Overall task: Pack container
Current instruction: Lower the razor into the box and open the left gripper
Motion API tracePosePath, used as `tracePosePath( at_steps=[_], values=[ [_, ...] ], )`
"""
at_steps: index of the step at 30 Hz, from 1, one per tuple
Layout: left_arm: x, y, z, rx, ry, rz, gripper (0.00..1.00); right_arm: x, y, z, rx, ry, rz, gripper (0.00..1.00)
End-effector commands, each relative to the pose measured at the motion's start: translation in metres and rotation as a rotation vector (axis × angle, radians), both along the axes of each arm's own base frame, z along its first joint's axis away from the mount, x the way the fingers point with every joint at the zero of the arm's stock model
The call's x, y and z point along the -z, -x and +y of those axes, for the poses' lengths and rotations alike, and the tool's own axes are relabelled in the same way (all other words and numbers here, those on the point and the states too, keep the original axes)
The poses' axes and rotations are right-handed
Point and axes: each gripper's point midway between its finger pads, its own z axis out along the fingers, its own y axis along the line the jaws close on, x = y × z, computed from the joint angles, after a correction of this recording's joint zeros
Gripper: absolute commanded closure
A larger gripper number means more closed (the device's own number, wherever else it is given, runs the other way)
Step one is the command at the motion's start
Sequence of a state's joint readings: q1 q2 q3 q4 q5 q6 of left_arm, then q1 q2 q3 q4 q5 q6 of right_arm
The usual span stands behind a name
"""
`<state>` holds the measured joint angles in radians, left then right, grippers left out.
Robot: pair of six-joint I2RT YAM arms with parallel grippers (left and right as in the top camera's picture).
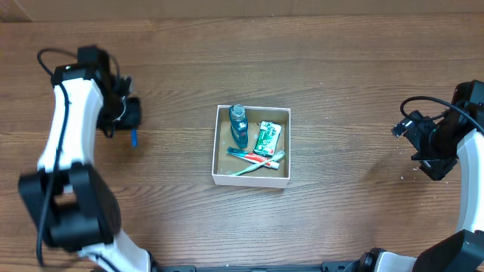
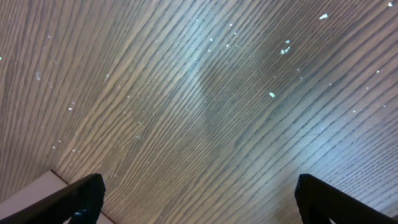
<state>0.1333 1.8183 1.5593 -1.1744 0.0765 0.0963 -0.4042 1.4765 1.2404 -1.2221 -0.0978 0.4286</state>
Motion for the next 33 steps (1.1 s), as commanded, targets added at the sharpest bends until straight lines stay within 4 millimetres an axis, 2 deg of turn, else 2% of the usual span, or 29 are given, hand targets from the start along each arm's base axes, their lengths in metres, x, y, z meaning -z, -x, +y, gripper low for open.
tracePosePath(
  at_steps=[1,3,6,8,11,14,18,22,23,25,27,28,30,33],
  values=[
    [-0.091,0.008,-0.085,0.324,-0.006,-0.27,0.96,-0.002,-0.002,0.001,-0.012,0.006,-0.015,0.0],
    [-0.111,0.028,-0.145,0.597,-0.014,-0.341,0.96,-0.002,-0.002,0.001,-0.011,0.007,-0.018,0.0],
    [-0.11,0.061,-0.22,0.939,-0.009,-0.361,0.96,-0.002,-0.002,0.001,-0.012,0.006,-0.017,0.0],
    [-0.096,0.082,-0.256,1.13,-0.017,-0.336,0.96,-0.002,-0.002,0.001,-0.012,0.006,-0.017,0.0],
    [-0.065,0.097,-0.285,1.268,-0.02,-0.25,0.96,-0.002,-0.002,0.002,-0.013,-0.001,-0.02,0.0],
    [-0.025,0.098,-0.29,1.287,-0.028,-0.114,0.96,-0.002,-0.002,0.003,-0.013,-0.002,-0.018,0.0],
    [0.032,0.089,-0.27,1.253,-0.097,0.085,0.96,-0.002,-0.002,0.003,-0.013,-0.002,-0.017,0.0],
    [0.056,0.087,-0.265,1.228,-0.095,0.159,0.96,-0.002,-0.002,0.002,-0.013,-0.001,-0.018,0.0],
    [0.06,0.087,-0.264,1.228,-0.096,0.171,0.85,-0.002,-0.002,0.002,-0.013,-0.001,-0.018,0.0],
    [0.059,0.087,-0.264,1.229,-0.098,0.168,0.74,-0.002,-0.002,0.002,-0.013,-0.001,-0.018,0.0],
    [0.054,0.088,-0.265,1.231,-0.099,0.158,0.51,-0.002,-0.002,0.002,-0.013,-0.001,-0.018,0.0],
    [0.05,0.088,-0.265,1.231,-0.099,0.152,0.31,-0.002,-0.002,0.003,-0.013,-0.002,-0.017,0.0],
    [0.035,0.088,-0.265,1.218,-0.098,0.134,0.0,-0.002,-0.002,0.003,-0.013,-0.002,-0.017,0.0],
    [-0.005,0.085,-0.27,1.183,-0.09,0.044,0.0,-0.002,-0.002,0.002,-0.013,-0.001,-0.018,0.0]
  ],
)
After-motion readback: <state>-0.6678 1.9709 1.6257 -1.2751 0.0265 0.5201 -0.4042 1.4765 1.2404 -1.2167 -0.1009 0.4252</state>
